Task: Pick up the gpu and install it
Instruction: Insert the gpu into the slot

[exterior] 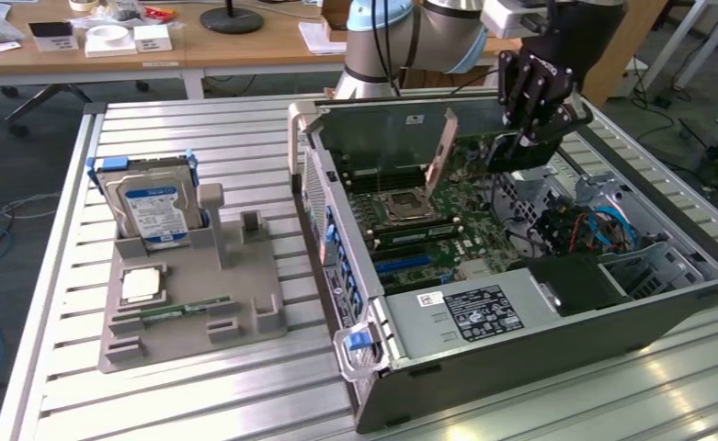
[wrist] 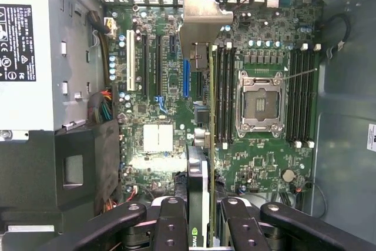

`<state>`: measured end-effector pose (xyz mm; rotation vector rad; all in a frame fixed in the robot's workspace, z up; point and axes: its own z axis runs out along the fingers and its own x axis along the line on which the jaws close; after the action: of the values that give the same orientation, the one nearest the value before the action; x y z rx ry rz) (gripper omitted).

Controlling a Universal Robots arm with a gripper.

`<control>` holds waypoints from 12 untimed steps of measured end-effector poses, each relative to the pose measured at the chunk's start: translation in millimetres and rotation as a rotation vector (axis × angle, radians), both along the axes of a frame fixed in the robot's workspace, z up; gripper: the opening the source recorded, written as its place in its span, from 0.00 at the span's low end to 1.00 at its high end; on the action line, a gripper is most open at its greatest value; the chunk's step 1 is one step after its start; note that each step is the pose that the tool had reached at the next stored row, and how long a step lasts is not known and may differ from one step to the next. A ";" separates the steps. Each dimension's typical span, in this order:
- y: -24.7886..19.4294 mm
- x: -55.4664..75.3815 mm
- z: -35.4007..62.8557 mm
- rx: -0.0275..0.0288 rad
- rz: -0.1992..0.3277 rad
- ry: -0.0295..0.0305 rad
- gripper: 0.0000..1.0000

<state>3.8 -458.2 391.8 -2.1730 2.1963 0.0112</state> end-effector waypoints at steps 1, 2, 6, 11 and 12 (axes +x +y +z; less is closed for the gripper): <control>0.0 0.0 -0.2 -0.0001 0.000 0.0000 0.27; 0.0 0.0 -0.3 -0.0002 0.000 0.0000 0.27; 0.0 0.0 -0.3 0.0000 0.000 -0.0001 0.27; 0.0 -0.2 -2.3 0.0000 0.000 0.0000 0.27; 0.0 -0.2 -2.4 -0.0001 0.000 0.0000 0.27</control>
<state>3.6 -458.2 389.5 -2.1732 2.1962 0.0110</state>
